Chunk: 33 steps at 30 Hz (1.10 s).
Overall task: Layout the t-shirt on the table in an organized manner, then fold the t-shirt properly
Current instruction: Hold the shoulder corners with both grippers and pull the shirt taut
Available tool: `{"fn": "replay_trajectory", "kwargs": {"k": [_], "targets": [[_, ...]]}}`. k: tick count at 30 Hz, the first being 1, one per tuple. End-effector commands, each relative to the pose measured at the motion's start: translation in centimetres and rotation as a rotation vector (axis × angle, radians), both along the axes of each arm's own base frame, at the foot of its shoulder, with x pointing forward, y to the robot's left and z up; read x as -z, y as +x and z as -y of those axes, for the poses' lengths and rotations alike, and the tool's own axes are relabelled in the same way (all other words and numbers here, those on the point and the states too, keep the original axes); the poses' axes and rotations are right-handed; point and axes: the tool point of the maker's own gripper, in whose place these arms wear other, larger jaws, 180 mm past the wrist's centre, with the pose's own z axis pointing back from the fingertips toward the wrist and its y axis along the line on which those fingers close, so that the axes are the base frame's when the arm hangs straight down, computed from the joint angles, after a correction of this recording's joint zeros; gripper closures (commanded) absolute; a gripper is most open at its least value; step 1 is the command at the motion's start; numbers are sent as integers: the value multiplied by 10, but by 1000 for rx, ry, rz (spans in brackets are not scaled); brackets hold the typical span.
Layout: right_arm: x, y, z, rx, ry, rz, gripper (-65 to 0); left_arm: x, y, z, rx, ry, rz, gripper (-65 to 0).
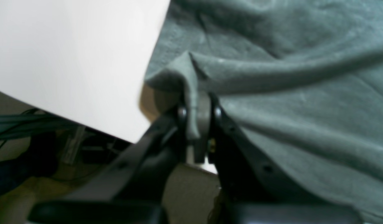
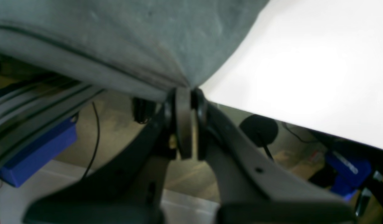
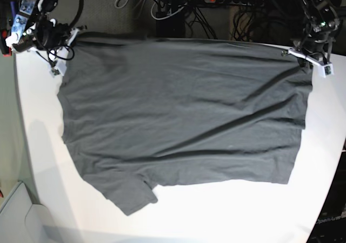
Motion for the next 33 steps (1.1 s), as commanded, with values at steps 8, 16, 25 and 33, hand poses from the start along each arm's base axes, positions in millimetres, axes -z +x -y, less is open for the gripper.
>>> {"fn": "replay_trajectory", "kwargs": {"k": [8,16,25,33], "targets": [[-40,48,-18,-25,45,214,0,11,-13,3,4,-10,-77,-3],[-55,61,-16,-41,18,262,0,16,-14,15,-4,-41,-75,-3],[-70,75,2,-56,-31,309,0,-23,8,19,22,21,28,-3],[-98,96,40,12,-103,387,0,-90,31,25,58,127,189,-3]]}}
